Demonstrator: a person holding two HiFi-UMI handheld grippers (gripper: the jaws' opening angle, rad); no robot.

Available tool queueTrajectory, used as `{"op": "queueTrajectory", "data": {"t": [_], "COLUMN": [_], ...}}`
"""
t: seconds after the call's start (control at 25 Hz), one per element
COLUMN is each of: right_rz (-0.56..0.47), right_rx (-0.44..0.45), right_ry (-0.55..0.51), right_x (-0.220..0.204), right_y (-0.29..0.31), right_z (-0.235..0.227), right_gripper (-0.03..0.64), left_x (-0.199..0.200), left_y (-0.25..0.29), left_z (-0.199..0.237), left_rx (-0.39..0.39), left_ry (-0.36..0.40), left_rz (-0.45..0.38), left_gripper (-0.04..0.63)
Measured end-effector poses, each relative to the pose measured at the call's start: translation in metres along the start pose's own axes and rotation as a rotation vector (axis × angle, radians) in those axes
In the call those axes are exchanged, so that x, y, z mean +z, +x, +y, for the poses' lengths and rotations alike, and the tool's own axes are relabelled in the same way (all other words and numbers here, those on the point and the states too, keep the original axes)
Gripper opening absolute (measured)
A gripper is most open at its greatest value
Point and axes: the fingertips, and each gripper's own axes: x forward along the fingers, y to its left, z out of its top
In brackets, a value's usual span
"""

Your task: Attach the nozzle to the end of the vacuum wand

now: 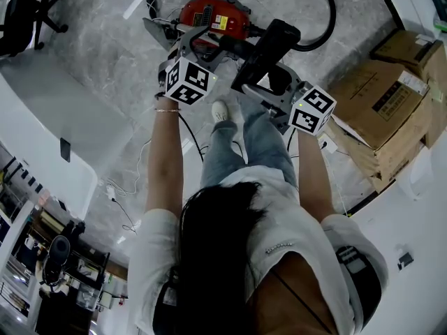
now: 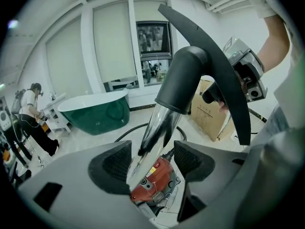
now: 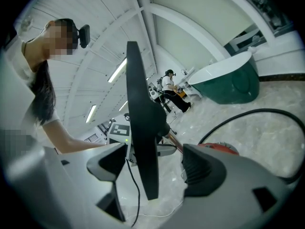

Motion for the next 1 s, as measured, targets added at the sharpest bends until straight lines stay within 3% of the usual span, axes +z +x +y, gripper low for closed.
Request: {"op": "queueTrajectory", "data": {"t": [0.24,0.6,0.76,1.0], "right_rz": [-0.049,-0.138,-0.254,-0.312], "right_rx": [0.002,-0.106,-0.132,-0.139], "right_ry": [0.041,0.019,0.047,-0.012], "right_x": [0.007,0.023,0.043,0.06], "right_y": [-0.009,-0.04,-0.056,-0.061], "right_z": [0.003,0.004,0.013,0.045], "right_gripper": [0.36,0.359,0.359,0.359], "left_x": [-0.006,-0.007,-0.01,0.017], "left_y": [-0.016,-0.077,-0.097,-0.138], "left_z": [-0.003,0.008,0.001,0.001], "left_rx": [-0.001,0.098,0.111,0.127], "left_ry": [-0.03,-0.268,-0.318,-0.379], "left_rz": [-0.004,-0.093,-0.123,-0.268], "left_gripper": [0.264,0.262,0.261,0.215]}}
